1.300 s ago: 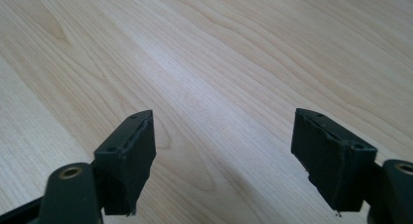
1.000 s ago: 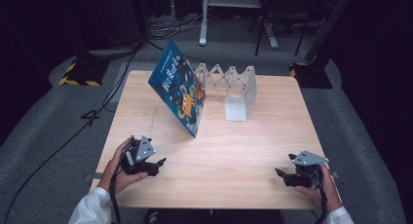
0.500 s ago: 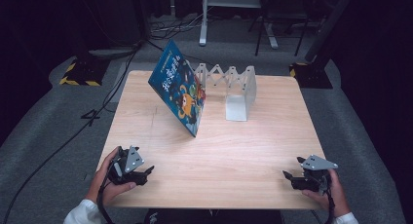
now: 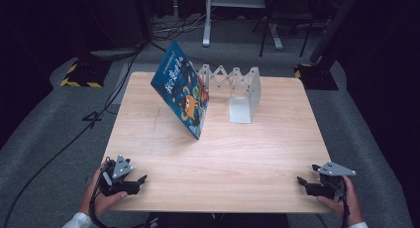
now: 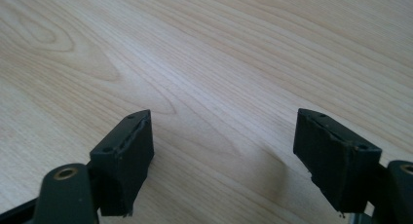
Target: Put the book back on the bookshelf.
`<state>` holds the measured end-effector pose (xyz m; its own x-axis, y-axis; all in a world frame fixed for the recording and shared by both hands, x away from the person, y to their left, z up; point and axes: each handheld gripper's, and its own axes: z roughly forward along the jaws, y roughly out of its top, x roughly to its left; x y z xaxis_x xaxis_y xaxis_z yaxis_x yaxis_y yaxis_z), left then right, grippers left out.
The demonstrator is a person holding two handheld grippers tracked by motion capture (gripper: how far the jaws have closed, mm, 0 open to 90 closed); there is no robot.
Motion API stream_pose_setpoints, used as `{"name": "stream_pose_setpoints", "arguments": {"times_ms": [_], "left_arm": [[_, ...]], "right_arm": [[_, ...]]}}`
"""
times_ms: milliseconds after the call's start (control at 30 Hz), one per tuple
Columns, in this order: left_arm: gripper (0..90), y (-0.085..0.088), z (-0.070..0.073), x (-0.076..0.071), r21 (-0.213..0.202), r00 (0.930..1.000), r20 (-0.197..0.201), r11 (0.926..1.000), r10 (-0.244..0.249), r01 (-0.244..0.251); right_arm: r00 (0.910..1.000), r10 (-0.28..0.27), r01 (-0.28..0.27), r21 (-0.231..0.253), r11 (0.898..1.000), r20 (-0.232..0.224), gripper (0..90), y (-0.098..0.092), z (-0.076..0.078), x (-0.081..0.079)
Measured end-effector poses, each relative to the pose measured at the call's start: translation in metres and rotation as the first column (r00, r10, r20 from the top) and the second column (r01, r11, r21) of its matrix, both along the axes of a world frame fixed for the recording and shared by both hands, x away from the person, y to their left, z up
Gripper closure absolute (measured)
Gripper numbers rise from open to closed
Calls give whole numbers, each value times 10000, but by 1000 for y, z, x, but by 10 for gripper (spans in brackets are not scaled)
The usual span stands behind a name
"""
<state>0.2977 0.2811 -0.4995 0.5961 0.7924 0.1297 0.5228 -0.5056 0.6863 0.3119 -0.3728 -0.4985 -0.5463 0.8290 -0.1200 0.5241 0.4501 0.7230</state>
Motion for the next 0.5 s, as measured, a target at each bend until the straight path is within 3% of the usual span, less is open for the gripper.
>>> {"name": "stream_pose_setpoints", "arguments": {"times_ms": [33, 133, 233, 500], "left_arm": [[173, 1, -2, 0, -40, 10000, -34, 10000, 91, -91], [171, 6, -5, -1, -739, 9990, -322, 9967, 310, -333], [172, 10, -6, -1, -1073, 9968, -789, 9941, 96, -181], [167, 11, -6, -1, -1148, 9964, -849, 9933, 53, -151]], "right_arm": [[9999, -115, 115, 114, 9999, 1, 229, -1, -1, 0], [9997, -96, 116, 822, 9965, -239, 205, -5, -5, 1], [9988, -200, 243, 1002, 9947, -441, 181, -8, -6, 2], [9985, -241, 292, 1045, 9941, -495, 178, -8, -6, 3]]}}
